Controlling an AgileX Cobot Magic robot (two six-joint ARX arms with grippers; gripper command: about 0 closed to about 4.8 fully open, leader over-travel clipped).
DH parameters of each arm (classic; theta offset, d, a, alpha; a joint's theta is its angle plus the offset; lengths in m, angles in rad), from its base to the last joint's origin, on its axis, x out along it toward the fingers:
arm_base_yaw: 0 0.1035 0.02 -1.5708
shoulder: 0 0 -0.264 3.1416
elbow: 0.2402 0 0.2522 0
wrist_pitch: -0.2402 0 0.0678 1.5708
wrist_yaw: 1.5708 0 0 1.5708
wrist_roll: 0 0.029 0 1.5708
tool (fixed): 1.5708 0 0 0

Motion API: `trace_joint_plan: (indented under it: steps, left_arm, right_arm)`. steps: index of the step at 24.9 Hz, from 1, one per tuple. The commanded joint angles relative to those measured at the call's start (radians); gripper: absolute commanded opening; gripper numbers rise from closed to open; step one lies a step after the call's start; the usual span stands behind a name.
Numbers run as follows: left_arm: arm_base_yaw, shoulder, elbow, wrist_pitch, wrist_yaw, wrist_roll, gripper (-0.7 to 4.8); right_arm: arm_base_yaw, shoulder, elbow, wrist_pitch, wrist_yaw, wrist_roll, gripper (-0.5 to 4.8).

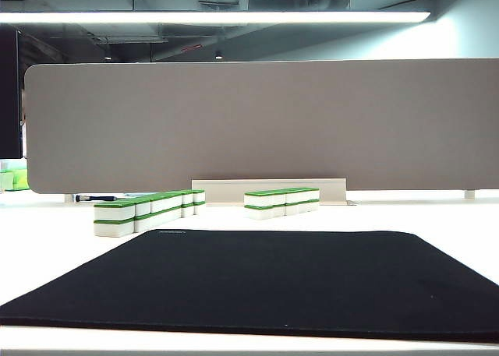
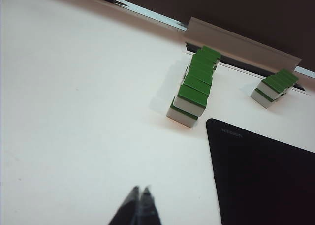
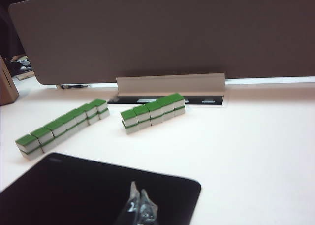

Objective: Take a mahjong tile from the mahjong wall and then place it on the table close to you.

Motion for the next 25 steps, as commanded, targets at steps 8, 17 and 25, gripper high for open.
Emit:
trace_joint_plan:
  steps: [8,17,25]
  left_arm:
    - [0.001,0.001,0.001,-0.007,0.016,0.000,-0.05]
    - [0.001,0.001,0.002,-0.006,0.019,-0.008,-0.05]
    - [0.001,0.001,0.004,-0.008,0.054,-0.048,-0.05]
  right_arm:
    - [0.000,0.065,0.095,-0.041,-0.009,0.024,-0.02]
    - [0.000,0.311,0.220,-0.053,-0.085,0.024,-0.02]
    - [0.001,0.639,0.379,-0.052,-0.212,0.024,-0.02]
